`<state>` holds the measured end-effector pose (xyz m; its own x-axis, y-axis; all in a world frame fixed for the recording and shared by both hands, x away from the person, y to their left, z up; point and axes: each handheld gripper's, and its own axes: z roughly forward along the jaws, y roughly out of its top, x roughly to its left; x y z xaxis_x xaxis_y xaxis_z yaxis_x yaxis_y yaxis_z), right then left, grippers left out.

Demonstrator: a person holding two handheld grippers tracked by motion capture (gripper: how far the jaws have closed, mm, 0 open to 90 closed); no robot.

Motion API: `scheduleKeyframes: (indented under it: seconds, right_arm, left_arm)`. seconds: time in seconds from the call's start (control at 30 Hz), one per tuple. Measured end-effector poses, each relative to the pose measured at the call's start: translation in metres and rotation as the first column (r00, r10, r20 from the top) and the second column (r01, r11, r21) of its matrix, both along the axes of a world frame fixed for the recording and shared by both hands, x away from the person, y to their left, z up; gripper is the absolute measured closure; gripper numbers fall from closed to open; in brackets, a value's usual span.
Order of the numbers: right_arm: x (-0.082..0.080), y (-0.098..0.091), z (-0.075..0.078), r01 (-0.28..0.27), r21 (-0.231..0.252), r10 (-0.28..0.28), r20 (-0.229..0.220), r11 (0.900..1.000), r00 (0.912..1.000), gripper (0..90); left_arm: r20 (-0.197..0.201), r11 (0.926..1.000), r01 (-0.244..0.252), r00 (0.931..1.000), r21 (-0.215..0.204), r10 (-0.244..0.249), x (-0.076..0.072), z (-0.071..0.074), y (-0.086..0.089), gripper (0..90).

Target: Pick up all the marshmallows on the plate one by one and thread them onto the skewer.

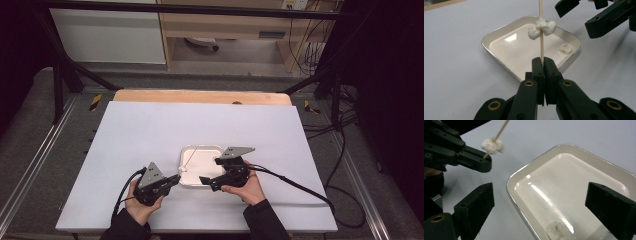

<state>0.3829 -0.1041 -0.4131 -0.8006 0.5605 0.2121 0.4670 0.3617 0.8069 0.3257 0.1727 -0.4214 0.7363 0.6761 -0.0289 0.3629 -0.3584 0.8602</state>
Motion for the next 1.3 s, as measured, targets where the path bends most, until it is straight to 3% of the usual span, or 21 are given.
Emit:
scheduleKeyframes:
  seconds: [0.27, 0.53, 0.97, 1.3]
  right_arm:
    - [0.01, -0.015, 0.01, 0.072, -0.084, -0.069, 0.037, 0.9939, 0.997, 5.9]
    - [0.025, -0.019, 0.012, 0.095, -0.117, -0.09, 0.053, 0.9886, 0.9946, 7.1]
    - [0.052, -0.017, 0.003, 0.131, -0.133, -0.124, 0.057, 0.9824, 0.9906, 9.1]
    - [0.067, -0.009, -0.01, 0.119, -0.14, -0.118, 0.019, 0.9829, 0.9929, 17.4]
  left_arm:
    - [-0.007, 1.0, -0.002, 1.0, 0.005, 0.002, 0.001, -0.001, 0.004, 88.2]
    - [-0.017, 1.0, -0.004, 0.9999, 0.001, 0.004, 0.002, -0.002, 0.006, 88.1]
    - [-0.031, 1.0, -0.005, 0.9995, 0.001, 0.005, 0.004, -0.003, 0.006, 88.2]
    - [-0.034, 1.0, -0.006, 0.9994, -0.002, 0.006, 0.004, -0.003, 0.007, 88.3]
